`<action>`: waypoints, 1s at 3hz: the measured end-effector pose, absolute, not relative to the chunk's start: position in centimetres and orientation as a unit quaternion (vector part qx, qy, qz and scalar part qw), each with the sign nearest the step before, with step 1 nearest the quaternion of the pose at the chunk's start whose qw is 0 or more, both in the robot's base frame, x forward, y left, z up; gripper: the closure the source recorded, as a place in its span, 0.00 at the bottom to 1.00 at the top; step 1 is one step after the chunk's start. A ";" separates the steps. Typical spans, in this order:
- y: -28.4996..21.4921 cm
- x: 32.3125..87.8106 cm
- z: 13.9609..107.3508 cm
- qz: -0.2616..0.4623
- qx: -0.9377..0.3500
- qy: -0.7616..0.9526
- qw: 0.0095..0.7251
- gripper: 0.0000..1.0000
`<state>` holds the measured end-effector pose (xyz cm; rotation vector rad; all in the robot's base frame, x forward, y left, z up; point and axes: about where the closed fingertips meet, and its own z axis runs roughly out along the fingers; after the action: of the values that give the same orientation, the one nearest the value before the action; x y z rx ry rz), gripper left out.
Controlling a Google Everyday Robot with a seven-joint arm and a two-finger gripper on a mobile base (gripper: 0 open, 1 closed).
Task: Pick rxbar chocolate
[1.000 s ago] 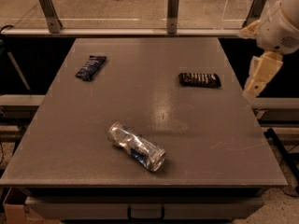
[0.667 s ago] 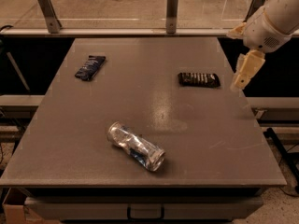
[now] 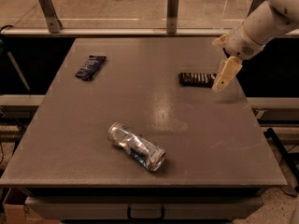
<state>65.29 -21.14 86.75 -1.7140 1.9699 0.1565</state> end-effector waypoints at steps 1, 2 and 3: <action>-20.4 66.6 85.2 0.079 -0.623 0.732 0.265 0.00; -19.6 66.7 84.2 0.095 -0.621 0.732 0.265 0.16; -19.1 66.2 83.5 0.109 -0.618 0.733 0.262 0.39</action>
Offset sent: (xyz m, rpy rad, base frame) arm 0.0126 0.0225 -0.0332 0.0973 0.0645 -0.0014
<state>66.23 -19.09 83.49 -1.6731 1.9827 0.2960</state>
